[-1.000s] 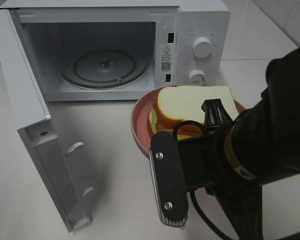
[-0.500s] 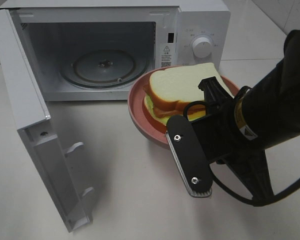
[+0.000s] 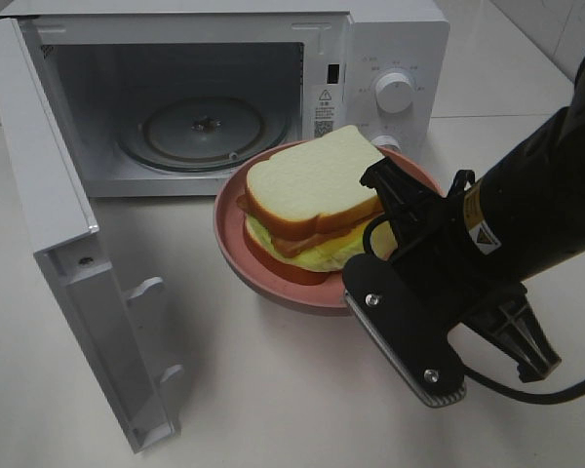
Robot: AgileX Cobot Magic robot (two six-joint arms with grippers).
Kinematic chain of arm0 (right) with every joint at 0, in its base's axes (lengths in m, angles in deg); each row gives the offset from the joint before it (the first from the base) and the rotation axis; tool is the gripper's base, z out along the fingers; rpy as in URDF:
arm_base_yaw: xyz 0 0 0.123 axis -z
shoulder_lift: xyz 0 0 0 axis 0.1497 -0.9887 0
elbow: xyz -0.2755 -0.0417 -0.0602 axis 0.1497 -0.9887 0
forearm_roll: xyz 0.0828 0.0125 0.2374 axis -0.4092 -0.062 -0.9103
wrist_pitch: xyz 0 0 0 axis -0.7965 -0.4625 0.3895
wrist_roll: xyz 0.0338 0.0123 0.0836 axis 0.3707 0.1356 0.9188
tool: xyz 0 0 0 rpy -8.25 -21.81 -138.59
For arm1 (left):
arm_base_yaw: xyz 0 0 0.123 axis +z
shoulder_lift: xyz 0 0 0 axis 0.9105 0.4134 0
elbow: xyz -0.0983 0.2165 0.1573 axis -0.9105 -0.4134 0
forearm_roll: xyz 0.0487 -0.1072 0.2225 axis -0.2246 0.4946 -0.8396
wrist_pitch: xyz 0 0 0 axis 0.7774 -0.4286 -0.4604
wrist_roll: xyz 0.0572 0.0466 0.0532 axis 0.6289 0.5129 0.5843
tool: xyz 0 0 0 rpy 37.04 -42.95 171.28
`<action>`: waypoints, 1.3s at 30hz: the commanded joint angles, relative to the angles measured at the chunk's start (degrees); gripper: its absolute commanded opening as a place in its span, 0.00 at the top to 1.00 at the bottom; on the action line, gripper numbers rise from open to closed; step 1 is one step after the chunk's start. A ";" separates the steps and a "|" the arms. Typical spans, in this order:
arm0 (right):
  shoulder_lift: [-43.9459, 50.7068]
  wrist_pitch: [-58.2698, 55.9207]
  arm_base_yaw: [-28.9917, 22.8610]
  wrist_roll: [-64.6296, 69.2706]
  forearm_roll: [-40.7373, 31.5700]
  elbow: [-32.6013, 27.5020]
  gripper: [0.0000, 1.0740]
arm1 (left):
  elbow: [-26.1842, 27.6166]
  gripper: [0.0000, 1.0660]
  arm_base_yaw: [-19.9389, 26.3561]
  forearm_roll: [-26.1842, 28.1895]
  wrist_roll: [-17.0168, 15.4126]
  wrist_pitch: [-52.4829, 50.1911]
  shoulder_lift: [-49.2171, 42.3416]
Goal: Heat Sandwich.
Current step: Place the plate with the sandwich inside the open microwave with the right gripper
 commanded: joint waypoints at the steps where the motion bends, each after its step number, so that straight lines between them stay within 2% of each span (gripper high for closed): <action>1: 0.52 2.29 0.34 -3.04 -0.11 0.00 1.00 | -0.17 0.09 -0.17 0.46 0.06 -0.34 -1.15; 6: 0.52 2.81 0.46 -6.82 -2.23 0.00 1.00 | -0.17 0.09 -0.17 0.46 0.06 -0.34 -1.15; 9: 0.46 3.61 2.92 -10.26 -6.53 0.00 1.00 | -0.17 0.09 -0.17 0.46 0.06 -0.34 -1.15; 15: 0.06 4.64 5.33 -14.84 -9.57 0.00 1.00 | -0.17 0.09 -0.17 0.46 0.06 -0.34 -1.15; 22: -1.26 5.16 7.68 -23.20 -18.05 1.49 1.00 | -0.17 0.09 -0.17 0.46 0.06 -0.34 -1.15; 39: -8.77 5.16 7.45 -25.95 -21.08 9.91 1.00 | -0.17 0.09 -0.17 0.46 0.06 -0.34 -1.15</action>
